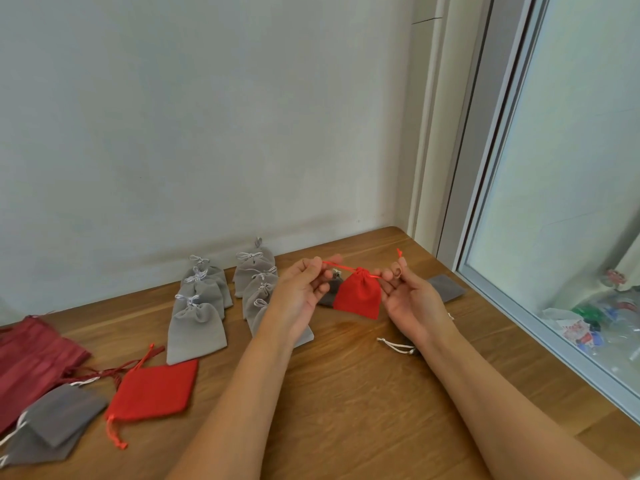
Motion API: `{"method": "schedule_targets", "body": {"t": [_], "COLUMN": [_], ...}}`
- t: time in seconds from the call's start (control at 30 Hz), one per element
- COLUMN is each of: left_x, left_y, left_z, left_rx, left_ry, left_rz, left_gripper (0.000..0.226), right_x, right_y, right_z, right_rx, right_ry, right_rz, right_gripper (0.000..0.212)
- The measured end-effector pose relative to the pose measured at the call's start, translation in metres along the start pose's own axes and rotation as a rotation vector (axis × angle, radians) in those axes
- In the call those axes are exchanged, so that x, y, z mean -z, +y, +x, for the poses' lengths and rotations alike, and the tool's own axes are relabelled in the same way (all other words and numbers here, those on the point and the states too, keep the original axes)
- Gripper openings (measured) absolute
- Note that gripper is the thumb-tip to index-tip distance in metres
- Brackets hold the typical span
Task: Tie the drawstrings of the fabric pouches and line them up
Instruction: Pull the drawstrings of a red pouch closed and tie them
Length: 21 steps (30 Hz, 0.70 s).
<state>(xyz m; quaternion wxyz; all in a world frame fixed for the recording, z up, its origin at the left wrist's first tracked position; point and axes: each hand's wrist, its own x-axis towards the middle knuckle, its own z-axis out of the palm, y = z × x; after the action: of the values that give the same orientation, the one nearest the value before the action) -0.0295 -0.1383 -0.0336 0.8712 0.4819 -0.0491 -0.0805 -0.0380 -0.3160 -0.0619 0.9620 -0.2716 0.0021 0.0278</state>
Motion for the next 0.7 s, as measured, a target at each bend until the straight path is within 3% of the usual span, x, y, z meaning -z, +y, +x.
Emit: {"method": "schedule_targets", "body": {"t": [0.1, 0.27, 0.43, 0.7], "left_x": [-0.001, -0.005, -0.018, -0.021], "left_y": [0.002, 0.004, -0.004, -0.004], "left_z": [-0.003, -0.007, -0.013, -0.01], "left_rx": [0.001, 0.004, 0.087, 0.254], "left_ry": [-0.001, 0.003, -0.006, 0.033], "left_rz": [0.017, 0.027, 0.184, 0.337], "left_gripper": [0.02, 0.018, 0.02, 0.012], "right_x": [-0.005, -0.007, -0.001, 0.001], "right_y": [-0.001, 0.0, 0.0, 0.009], "right_z": [-0.006, -0.007, -0.007, -0.005], "right_rx": [0.026, 0.034, 0.019, 0.041], "right_ry": [0.017, 0.005, -0.115, -0.22], "right_rz": [-0.015, -0.06, -0.34, -0.433], "right_gripper": [0.053, 0.037, 0.034, 0.037]}}
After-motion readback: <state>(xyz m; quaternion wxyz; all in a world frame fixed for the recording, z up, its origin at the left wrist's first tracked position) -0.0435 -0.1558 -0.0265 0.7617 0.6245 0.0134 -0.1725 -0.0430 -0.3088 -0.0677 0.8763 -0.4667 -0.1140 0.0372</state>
